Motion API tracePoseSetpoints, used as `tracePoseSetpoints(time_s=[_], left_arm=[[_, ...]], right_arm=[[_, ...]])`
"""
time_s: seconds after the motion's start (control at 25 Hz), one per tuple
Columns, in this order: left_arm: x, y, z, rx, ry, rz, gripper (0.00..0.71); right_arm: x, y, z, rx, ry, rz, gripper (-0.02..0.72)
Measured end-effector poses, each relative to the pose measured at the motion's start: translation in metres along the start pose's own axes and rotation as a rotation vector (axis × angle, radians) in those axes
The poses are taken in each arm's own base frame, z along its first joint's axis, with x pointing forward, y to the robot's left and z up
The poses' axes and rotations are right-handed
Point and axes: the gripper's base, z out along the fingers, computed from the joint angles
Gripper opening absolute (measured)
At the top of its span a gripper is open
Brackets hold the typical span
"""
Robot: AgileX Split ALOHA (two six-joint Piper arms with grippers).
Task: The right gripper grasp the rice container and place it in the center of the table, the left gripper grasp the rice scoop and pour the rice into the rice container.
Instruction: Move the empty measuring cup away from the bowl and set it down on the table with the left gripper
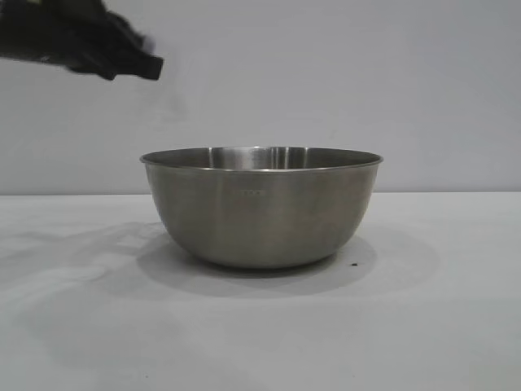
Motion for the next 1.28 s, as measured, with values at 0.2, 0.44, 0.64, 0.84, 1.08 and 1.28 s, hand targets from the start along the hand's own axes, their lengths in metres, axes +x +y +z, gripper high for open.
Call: tracePoseSetpoints(time_s=[0.2, 0.44, 0.64, 0.84, 1.08, 1.28], left_arm=[[0.019, 0.011, -0.019, -0.149, 0.105, -0.171, 0.0], [0.03, 0.019, -0.031, -0.239, 0.16, -0.216, 0.0], [0.056, 0.025, -0.032, -0.279, 0.223, -0.314, 0.0], [0.085, 0.014, -0.033, -0.192, 0.307, -0.332, 0.0], [0.11, 0.005, -0.037, -0.157, 0.386, -0.33, 0.049], [0.117, 0.003, -0.051, -0.146, 0.425, -0.321, 0.357]], right_arm=[[0.0, 0.0, 0.0, 0.0, 0.0, 0.0, 0.535], [0.0, 0.0, 0.0, 0.0, 0.0, 0.0, 0.535], [0.0, 0.0, 0.0, 0.0, 0.0, 0.0, 0.535], [0.0, 0.0, 0.0, 0.0, 0.0, 0.0, 0.535], [0.0, 0.0, 0.0, 0.0, 0.0, 0.0, 0.535], [0.0, 0.0, 0.0, 0.0, 0.0, 0.0, 0.535]])
